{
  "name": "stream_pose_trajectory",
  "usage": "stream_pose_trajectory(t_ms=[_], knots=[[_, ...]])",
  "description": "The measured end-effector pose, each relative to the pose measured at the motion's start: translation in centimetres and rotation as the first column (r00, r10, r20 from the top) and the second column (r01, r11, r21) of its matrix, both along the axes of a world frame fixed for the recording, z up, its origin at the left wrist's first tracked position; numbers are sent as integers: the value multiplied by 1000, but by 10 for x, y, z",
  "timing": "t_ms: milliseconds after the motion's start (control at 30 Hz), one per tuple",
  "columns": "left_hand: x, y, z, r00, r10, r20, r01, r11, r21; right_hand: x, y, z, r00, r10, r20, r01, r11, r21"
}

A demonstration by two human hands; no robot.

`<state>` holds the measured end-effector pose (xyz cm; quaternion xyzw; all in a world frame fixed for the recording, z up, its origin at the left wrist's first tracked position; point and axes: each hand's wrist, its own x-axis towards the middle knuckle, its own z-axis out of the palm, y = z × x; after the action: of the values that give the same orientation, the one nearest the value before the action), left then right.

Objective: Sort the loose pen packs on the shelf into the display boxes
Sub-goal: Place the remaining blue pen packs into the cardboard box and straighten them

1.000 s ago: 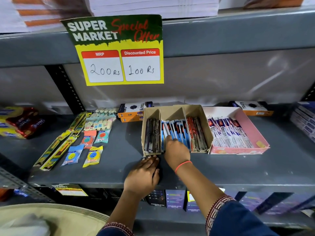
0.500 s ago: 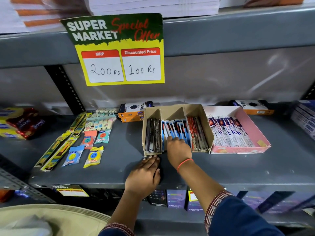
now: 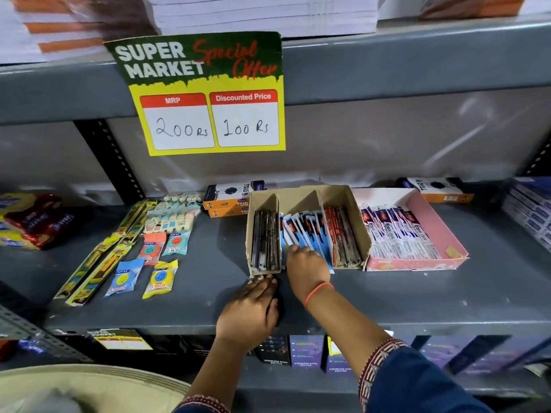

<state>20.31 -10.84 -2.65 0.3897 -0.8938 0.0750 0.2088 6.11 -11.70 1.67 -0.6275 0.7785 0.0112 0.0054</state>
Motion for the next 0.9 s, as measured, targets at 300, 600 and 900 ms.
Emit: stream_pose_trajectory(t_ms=[300, 600, 900], knots=[[-1, 0, 1, 1000, 6, -29, -7, 1000, -4, -7, 17, 13, 998, -12, 64, 20, 992, -122], [-1, 0, 1, 1000, 4, -2, -4, 1000, 8, -22, 16, 12, 711, -136, 690, 264, 961, -83], [0, -1, 0, 1000, 2, 7, -3, 999, 41, -20, -16, 6, 571, -201, 796, 278, 959, 43]])
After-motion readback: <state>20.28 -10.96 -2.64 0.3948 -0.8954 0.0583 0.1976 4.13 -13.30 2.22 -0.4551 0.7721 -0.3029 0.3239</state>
